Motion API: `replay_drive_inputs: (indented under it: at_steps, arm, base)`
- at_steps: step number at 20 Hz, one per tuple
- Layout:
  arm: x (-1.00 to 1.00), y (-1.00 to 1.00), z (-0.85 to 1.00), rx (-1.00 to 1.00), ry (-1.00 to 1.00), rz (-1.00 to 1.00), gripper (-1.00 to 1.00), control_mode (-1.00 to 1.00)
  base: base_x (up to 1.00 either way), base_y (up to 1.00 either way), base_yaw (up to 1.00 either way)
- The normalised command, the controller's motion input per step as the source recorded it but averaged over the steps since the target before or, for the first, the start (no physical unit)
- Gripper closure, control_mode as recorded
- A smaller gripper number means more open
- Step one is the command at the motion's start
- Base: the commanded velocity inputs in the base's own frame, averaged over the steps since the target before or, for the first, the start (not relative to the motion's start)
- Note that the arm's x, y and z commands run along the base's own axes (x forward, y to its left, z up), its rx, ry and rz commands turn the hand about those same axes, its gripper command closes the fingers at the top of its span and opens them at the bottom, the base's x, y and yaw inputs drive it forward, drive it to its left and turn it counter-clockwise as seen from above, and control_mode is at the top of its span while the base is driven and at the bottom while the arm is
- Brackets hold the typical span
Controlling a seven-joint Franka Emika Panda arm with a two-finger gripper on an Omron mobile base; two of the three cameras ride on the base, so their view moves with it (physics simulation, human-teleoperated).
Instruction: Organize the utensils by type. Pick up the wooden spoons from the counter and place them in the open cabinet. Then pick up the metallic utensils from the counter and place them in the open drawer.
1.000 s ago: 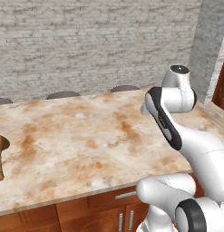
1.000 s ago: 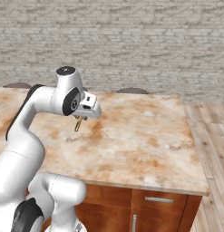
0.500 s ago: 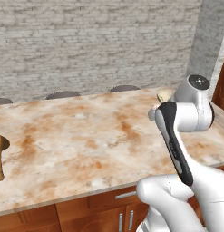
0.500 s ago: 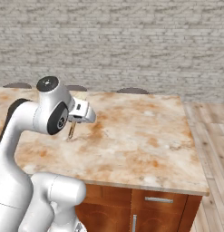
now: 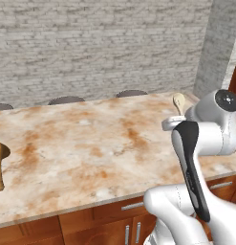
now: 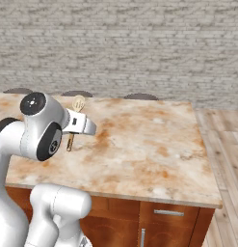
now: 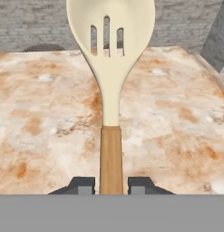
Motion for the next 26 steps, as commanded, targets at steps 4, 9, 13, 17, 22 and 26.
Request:
replay_drive_inputs:
  at_steps: [4, 9, 13, 17, 22, 26]
  arm:
    - [-0.22, 0.00, 0.18, 0.00, 0.00, 0.00, 1.00, -1.00]
    - [-0.06, 0.00, 0.07, 0.00, 0.00, 0.00, 1.00, -1.00]
    - [0.00, 0.00, 0.00, 0.00, 0.00, 0.00, 1.00, -1.00]
    - [0.00, 0.00, 0.00, 0.00, 0.00, 0.00, 1.00, -1.00]
    - [0.00, 0.00, 0.00, 0.00, 0.00, 0.00, 1.00, 1.00]
    - [0.00, 0.00, 0.00, 0.00, 0.00, 0.00, 1.00, 1.00]
  base:
    - [0.00, 0.00, 0.00]
    - [0.00, 0.00, 0.00]
    - [0.00, 0.00, 0.00]
    - [0.00, 0.00, 0.00]
    - [0.00, 0.00, 0.00]
    - [-0.37, -0.02, -0.01]
